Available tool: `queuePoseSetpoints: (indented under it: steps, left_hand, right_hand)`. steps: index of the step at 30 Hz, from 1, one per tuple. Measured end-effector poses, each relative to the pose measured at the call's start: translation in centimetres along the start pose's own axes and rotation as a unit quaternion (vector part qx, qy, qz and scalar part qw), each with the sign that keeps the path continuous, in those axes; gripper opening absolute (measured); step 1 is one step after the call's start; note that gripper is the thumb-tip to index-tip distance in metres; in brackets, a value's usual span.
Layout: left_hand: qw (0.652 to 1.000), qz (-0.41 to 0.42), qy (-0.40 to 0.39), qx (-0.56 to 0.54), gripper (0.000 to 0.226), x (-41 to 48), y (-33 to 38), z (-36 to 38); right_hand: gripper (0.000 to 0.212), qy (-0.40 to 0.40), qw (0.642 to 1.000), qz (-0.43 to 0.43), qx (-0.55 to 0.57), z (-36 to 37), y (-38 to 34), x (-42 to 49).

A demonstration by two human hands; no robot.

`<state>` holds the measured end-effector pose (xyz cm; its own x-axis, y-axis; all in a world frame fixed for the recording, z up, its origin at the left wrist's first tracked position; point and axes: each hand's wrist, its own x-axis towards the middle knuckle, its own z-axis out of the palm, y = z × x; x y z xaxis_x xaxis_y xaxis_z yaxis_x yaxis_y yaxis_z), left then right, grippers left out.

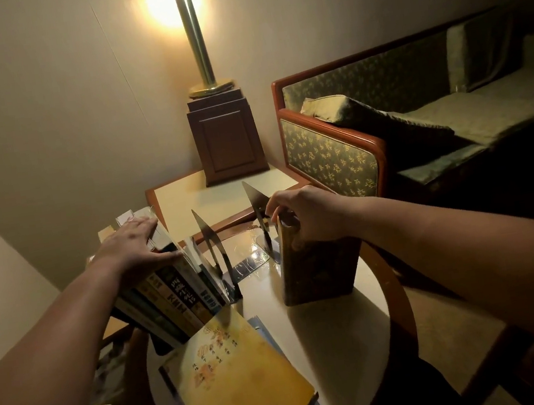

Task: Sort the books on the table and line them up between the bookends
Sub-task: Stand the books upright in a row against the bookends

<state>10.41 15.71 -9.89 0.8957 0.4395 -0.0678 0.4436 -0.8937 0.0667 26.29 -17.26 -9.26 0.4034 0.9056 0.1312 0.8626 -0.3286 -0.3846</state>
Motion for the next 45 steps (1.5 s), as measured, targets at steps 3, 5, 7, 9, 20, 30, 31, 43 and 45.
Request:
queuePoseSetpoints:
  steps: [3, 5, 7, 9, 20, 30, 31, 43, 45]
  left_hand:
    - [1.000, -0.006, -0.002, 0.000, 0.119, -0.3, 0.3, -0.1]
    - [1.000, -0.007, -0.007, 0.001, 0.120, -0.4, 0.4, -0.2]
    - [1.000, -0.008, -0.006, 0.002, 0.117, -0.5, 0.4, -0.2]
    - [1.000, -0.006, 0.003, 0.009, 0.109, -0.5, 0.4, -0.1]
    - [1.000, 0.001, 0.024, 0.013, 0.104, -0.5, 0.4, 0.1]
    - [1.000, -0.005, 0.017, 0.006, 0.106, -0.2, 0.1, 0.2]
    - [1.000, -0.005, 0.016, 0.006, 0.107, -0.1, 0.1, 0.2]
    - [1.000, 0.000, 0.001, 0.000, 0.121, -0.2, 0.1, 0.0]
    - [1.000, 0.000, 0.005, 0.001, 0.118, -0.1, 0.1, 0.1]
  right_hand:
    - [0.064, -0.068, 0.997, 0.018, -0.020, 0.1, -1.0, 0.9]
    - [0.054, -0.088, 0.995, 0.018, -0.050, 0.0, -1.2, 0.9]
    - [0.051, -0.095, 0.993, 0.014, -0.066, -0.2, -1.3, 0.7]
    - [0.051, -0.100, 0.992, 0.007, -0.076, -0.3, -1.6, 0.6]
    - [0.062, -0.003, 0.971, -0.017, -0.237, 1.9, -2.6, -2.7]
    - [0.021, 0.140, 0.986, -0.064, -0.065, 6.4, -4.3, -4.9]
    - [0.019, 0.141, 0.985, -0.085, -0.059, 6.8, -4.3, -4.8]
    - [0.049, 0.167, 0.985, 0.038, 0.011, 8.3, -4.1, -3.6]
    - [0.049, 0.182, 0.982, 0.038, 0.023, 8.2, -3.7, -3.0]
